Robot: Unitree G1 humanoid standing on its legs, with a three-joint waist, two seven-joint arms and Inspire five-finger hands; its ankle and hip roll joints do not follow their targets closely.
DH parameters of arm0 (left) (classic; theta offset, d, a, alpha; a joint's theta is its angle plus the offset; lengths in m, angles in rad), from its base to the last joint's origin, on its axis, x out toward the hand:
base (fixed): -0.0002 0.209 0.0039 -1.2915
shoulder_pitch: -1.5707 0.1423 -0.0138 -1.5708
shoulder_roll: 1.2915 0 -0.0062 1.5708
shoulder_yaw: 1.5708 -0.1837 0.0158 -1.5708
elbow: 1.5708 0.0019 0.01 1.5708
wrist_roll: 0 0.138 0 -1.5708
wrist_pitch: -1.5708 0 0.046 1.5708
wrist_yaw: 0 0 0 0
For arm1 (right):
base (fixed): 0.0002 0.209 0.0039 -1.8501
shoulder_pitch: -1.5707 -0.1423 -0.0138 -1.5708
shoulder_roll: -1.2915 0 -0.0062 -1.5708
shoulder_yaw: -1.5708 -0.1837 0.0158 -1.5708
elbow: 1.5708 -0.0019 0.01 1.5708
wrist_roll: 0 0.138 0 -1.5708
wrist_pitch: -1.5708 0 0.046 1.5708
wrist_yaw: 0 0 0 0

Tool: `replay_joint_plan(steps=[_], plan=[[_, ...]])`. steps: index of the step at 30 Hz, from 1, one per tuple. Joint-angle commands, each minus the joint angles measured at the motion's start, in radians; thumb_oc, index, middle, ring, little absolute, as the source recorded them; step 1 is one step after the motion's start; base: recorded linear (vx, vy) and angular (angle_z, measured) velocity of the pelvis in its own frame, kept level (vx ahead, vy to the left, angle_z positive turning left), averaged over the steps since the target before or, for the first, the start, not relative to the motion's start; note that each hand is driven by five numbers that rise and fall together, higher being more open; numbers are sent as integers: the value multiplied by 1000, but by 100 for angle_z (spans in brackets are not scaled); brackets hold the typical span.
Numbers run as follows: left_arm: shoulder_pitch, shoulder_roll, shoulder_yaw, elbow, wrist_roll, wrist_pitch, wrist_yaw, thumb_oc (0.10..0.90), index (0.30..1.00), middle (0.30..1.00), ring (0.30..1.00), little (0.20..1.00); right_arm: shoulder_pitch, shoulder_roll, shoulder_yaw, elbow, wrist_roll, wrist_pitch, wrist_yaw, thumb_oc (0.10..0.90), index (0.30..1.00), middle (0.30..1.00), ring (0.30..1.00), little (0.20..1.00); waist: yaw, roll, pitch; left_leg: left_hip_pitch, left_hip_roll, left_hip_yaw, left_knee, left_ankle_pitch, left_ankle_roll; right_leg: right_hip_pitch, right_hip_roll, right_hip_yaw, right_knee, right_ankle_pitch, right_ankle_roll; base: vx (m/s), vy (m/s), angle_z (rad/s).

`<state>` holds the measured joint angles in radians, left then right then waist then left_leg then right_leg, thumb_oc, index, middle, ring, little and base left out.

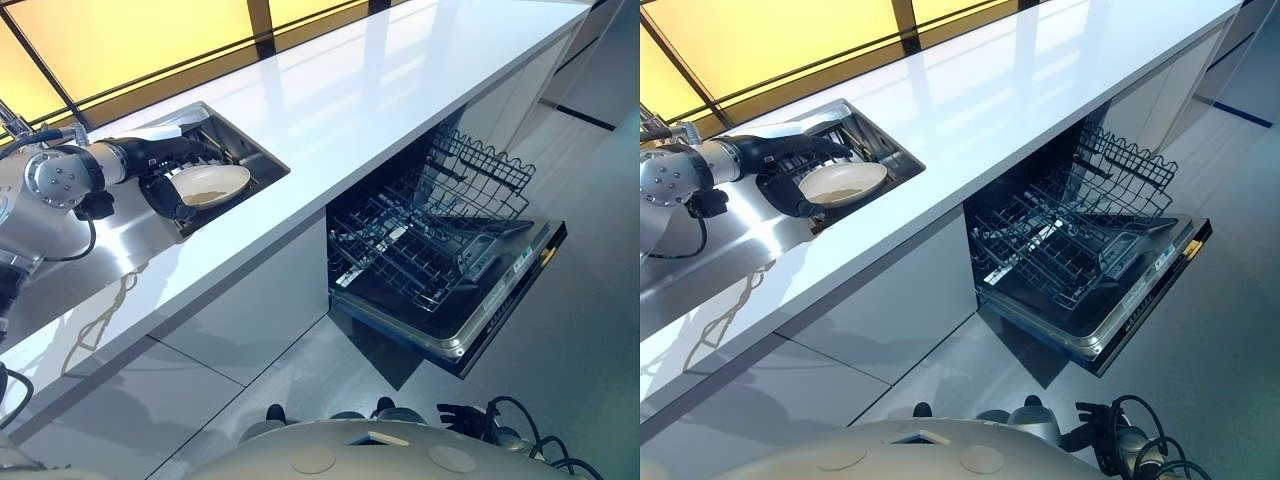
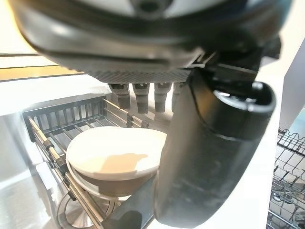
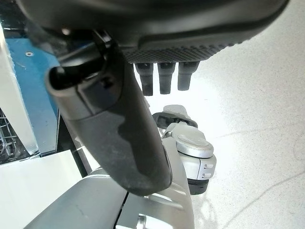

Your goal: Pick up plates and place into dishwasher.

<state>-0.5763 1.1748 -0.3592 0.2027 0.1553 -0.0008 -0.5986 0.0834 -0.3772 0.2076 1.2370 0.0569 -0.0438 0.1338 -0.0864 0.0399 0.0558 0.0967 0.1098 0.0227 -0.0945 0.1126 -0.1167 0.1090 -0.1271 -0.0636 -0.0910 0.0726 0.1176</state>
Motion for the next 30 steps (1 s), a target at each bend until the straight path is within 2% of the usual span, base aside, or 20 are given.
replay_joint_plan(steps=[1, 8, 12, 20, 25, 26, 27, 28, 29, 30], plan=[[-103, 20, 71, 42, 45, 19, 48, 800, 900, 900, 900, 900, -53, -7, -15, -19, 23, -21, 6, 800, 900, 900, 900, 900, 4, 39, 27, 23, -125, 74, 13, -140, 122, -9, 117, -47, 47, -85, -19, 0, 0, 0], [-108, -4, 51, 65, 101, 18, 78, 800, 900, 900, 900, 900, -49, -6, -14, -17, 23, -24, 4, 800, 900, 900, 900, 900, -2, 36, 29, 24, -127, 76, 14, -141, 124, -11, 118, -45, 50, -85, -20, 0, 0, 0], [-105, -25, 43, 93, 147, 16, 142, 800, 900, 900, 900, 900, -46, -4, -8, -24, 23, -23, 2, 800, 900, 900, 900, 900, -9, 34, 32, 26, -127, 79, 14, -143, 126, -12, 119, -43, 51, -86, -21, 0, 0, 0], [-88, -116, 30, 180, 219, 18, 321, 800, 900, 900, 900, 900, -42, -3, 6, -39, 19, -13, 5, 800, 900, 900, 900, 900, -21, 25, 34, 28, -127, 85, 13, -145, 128, -17, 121, -36, 59, -87, -22, 5, -2, -1], [-94, -191, -5, 236, 298, 47, 467, 800, 900, 900, 900, 900, -48, -1, 24, -48, 23, -3, 7, 800, 900, 900, 900, 900, -32, 16, 34, 29, -127, 90, 12, -146, 129, -20, 124, -29, 62, -87, -25, 21, -7, -7], [-96, -203, -12, 249, 309, 48, 494, 718, 829, 829, 829, 818, -48, -1, 27, -50, 24, -1, 7, 800, 900, 900, 900, 900, -34, 15, 34, 29, -126, 92, 12, -146, 129, -22, 124, -28, 64, -87, -25, 19, -8, -6], [-100, -219, -20, 261, 328, 52, 520, 690, 806, 806, 806, 790, -50, -2, 30, -51, 23, 2, 9, 800, 900, 900, 900, 900, -36, 13, 34, 29, -126, 93, 12, -147, 129, -23, 124, -27, 66, -88, -25, 17, -6, -3], [-101, -232, -29, 276, 335, 53, 538, 539, 676, 676, 676, 639, -51, -1, 32, -52, 21, 2, 9, 800, 900, 900, 900, 900, -39, 12, 33, 29, -126, 95, 12, -147, 129, -24, 124, -25, 67, -88, -25, 0, 0, 0], [-102, -241, -35, 286, 336, 57, 549, 443, 594, 594, 594, 543, -51, 0, 35, -53, 19, 3, 9, 800, 900, 900, 900, 900, -41, 12, 33, 29, -126, 97, 12, -148, 130, -25, 124, -24, 68, -88, -25, 0, 0, 0], [-103, -255, -43, 301, 347, 60, 563, 240, 420, 420, 420, 340, -51, 1, 39, -54, 18, 4, 10, 800, 900, 900, 900, 900, -44, 11, 32, 30, -126, 99, 12, -148, 130, -26, 124, -23, 70, -88, -24, 0, 0, 0]])
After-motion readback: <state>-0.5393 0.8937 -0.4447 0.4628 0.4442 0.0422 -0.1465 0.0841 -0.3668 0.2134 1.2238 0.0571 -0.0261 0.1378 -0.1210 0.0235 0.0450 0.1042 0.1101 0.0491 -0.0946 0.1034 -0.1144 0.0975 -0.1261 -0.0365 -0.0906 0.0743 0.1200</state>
